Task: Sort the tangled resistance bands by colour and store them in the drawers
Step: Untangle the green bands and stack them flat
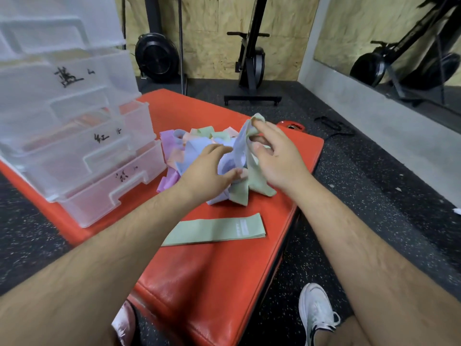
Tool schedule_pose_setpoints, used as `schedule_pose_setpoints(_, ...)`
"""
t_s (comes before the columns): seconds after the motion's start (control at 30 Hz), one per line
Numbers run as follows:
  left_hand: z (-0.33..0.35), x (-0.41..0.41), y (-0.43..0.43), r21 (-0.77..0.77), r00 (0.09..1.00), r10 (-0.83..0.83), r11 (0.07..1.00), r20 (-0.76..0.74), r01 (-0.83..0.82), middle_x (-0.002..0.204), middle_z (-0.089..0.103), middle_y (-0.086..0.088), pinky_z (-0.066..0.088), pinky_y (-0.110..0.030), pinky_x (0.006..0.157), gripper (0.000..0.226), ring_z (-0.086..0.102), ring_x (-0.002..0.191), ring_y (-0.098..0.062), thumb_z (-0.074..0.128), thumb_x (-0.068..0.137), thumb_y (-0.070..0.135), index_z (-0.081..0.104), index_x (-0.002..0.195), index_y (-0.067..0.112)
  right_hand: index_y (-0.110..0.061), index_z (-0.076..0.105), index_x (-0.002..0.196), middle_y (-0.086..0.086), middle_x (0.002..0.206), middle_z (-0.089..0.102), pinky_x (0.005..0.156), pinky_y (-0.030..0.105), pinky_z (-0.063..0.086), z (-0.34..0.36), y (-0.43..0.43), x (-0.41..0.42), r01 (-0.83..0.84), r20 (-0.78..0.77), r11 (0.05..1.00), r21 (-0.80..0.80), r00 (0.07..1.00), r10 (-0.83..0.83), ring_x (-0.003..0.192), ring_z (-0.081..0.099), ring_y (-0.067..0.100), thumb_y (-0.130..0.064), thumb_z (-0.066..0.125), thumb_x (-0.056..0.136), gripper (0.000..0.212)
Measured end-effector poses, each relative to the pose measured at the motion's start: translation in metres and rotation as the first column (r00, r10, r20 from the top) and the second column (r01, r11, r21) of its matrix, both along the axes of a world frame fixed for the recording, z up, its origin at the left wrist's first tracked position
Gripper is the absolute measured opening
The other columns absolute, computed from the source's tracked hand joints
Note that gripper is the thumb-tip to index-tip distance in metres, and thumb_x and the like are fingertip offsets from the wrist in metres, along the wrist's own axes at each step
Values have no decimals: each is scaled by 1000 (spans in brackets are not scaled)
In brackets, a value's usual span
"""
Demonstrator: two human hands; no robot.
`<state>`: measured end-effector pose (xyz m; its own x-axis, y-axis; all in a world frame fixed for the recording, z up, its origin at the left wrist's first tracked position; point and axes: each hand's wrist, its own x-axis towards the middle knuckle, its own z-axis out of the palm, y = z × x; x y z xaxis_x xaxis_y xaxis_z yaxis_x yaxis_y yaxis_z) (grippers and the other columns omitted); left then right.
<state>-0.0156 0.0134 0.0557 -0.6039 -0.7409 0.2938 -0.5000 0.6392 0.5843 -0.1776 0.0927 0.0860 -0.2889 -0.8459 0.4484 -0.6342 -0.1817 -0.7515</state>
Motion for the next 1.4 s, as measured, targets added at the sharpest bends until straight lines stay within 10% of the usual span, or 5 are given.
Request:
schedule_pose_setpoints(0.27,5,1,2,267,977,59,964,-206,-2,137,54,11,48,-26,98,64,55,118,-5,70,85,51,47,139,28,-23,52,138,-30,92,71,99,27,51,28,9,24,-116,434,991,-64,891,133,99,66,-6,3,48,101,46)
schedule_pose_setpoints(0.4,19,4,7,205,929,98,979,-357,-24,100,65,14,39,0,74,9,57,86,13,55,99,23,61,104,24,-30,63,121,-14,96,72,96,39,54,28,10,24,-88,418,995,-49,903,100,99,68,26,-3,53,100,36)
schedule_pose_setpoints(0.83,24,18,5,234,901,119,972,-417,-20,107,68,15,55,-35,87,19,64,97,-5,63,92,37,64,108,27,-38,60,99,-23,106,66,85,43,57,6,15,18,-37,178,996,80,984,23,80,66,13,-17,74,83,29)
schedule_pose_setpoints(1.13,25,30,12,231,951,7,971,-310,68,124,54,17,48,-26,87,39,56,110,1,68,80,48,53,111,30,-12,63,103,-3,92,70,85,32,56,9,11,28,-26,523,999,32,852,5,85,65,5,-25,70,93,18)
schedule_pose_setpoints(1.4,21,23,12,184,924,72,983,-376,-2,87,60,12,46,-25,78,28,60,89,-5,59,95,42,51,91,15,-16,45,100,21,102,72,69,35,52,-1,2,35,-11,601,995,98,797,-50,80,64,23,6,60,90,29)
